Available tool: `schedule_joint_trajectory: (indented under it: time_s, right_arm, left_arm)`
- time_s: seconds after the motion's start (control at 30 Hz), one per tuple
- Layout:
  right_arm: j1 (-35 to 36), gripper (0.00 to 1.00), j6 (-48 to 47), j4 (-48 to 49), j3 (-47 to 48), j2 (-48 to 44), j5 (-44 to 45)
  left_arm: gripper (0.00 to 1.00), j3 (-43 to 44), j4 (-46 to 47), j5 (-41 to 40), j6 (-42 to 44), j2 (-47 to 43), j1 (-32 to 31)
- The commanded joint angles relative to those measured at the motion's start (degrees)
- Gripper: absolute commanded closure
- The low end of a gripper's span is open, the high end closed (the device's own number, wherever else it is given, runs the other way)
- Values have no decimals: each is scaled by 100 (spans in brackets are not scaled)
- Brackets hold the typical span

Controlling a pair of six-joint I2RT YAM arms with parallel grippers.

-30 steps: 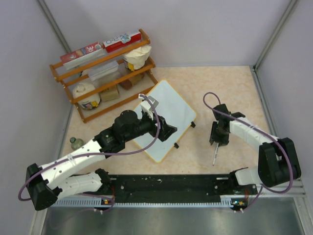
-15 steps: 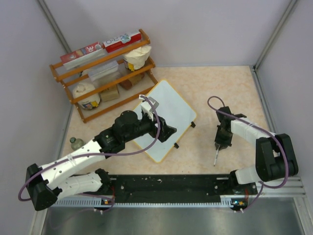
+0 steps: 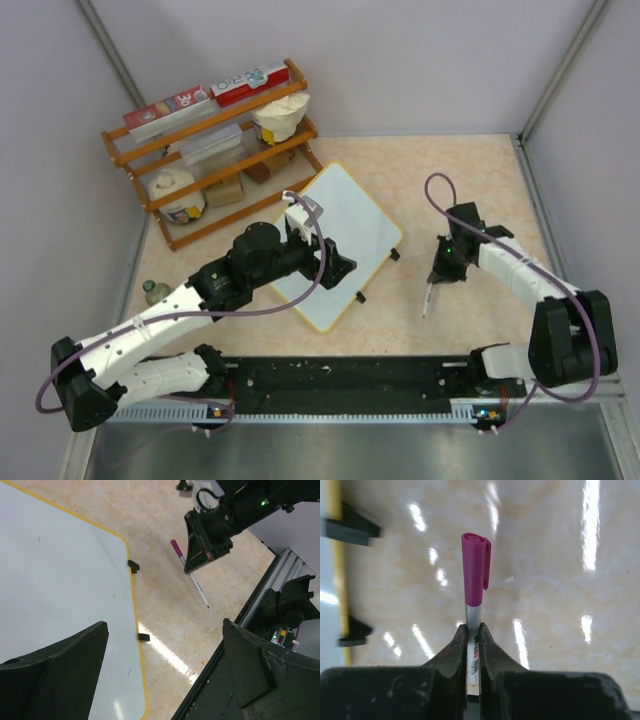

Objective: Write a sentence on the whiteboard
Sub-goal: Pick up the whiteboard marker without the cap from the center of the board, then pass from the right arm to the left

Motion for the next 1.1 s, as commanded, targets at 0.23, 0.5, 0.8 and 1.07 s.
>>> schedule_joint_trajectory:
  time_s: [0.23,0.5,0.8,1.07]
  right_arm:
    - [82,100,723,2274,655,-2448,-1623]
    - [73,100,1675,3537,-24,-3470,-2240]
    - [82,100,1657,3396,117,-3937,-2125]
    - [82,100,1692,3387,134,-3902,-2161]
  left_arm:
    - [1,1479,223,1312,-103,1309,71]
    - [3,2507,1144,2809,-762,2603,71]
    - [17,2693,1340,3029,-1009,3298,79]
    - [79,2526,1542,3232,-1114,3369,71]
